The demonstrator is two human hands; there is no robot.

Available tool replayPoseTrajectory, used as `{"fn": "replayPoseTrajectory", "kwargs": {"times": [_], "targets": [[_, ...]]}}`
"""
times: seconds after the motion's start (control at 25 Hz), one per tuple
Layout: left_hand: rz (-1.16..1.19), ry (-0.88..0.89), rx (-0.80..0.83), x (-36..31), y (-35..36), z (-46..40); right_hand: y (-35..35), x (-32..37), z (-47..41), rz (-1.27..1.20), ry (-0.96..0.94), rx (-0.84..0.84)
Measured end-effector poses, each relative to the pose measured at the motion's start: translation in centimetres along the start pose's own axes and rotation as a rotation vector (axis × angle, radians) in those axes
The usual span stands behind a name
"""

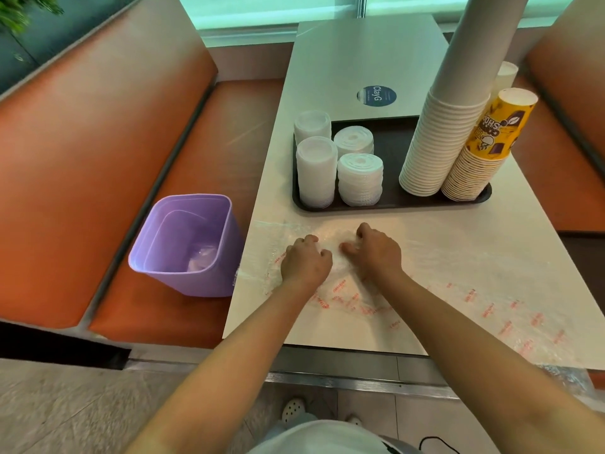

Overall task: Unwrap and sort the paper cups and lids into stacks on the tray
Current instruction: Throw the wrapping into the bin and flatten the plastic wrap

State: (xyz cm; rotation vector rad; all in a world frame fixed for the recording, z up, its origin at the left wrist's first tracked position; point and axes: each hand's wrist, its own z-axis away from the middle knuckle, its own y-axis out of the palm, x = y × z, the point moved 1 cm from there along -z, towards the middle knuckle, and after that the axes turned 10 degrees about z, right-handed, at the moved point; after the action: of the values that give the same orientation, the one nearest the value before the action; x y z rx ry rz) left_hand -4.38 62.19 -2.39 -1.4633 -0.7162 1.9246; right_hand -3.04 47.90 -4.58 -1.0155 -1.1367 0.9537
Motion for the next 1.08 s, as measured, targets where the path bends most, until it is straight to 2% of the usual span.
{"fn": "replayPoseTrajectory", "kwargs": {"times": [0.12, 0.36, 0.52, 0.68, 0.76, 0.96, 1.08], "targets": [[-0.095, -0.031, 0.045, -0.1, 0.1, -0.2, 1.0, -0.3, 0.2, 0.002, -0.049, -0.076], [0.033, 0.013, 0.057, -0.3, 0.5, 0.2, 1.5, -1.2, 0.0, -0.077, -0.156, -0.125], [0.347, 0.064, 0.039, -0.6, -0.1, 0.1, -0.2, -1.0, -0.4, -0.295, -0.099, -0.038], [0.693, 0.093, 0.133, -2.1, -1.9, 0.3, -3.5, -1.2, -0.6, -0.715, -0.043, 0.059], [0.792, 0.085, 0.188, -2.8, -2.6, 0.6, -5.1, -1.4, -0.7, -0.955, -0.052, 0.092], [0.962, 0.218, 0.303, -3.1, -2.7, 1.1, -6.8, -2.4, 0.3, -1.02, 0.028, -0.112], [0.925, 0.193, 0.399, -4.0, -2.7, 1.9, -6.6, -2.8, 0.9, -0.973, 0.0, -0.083]]}}
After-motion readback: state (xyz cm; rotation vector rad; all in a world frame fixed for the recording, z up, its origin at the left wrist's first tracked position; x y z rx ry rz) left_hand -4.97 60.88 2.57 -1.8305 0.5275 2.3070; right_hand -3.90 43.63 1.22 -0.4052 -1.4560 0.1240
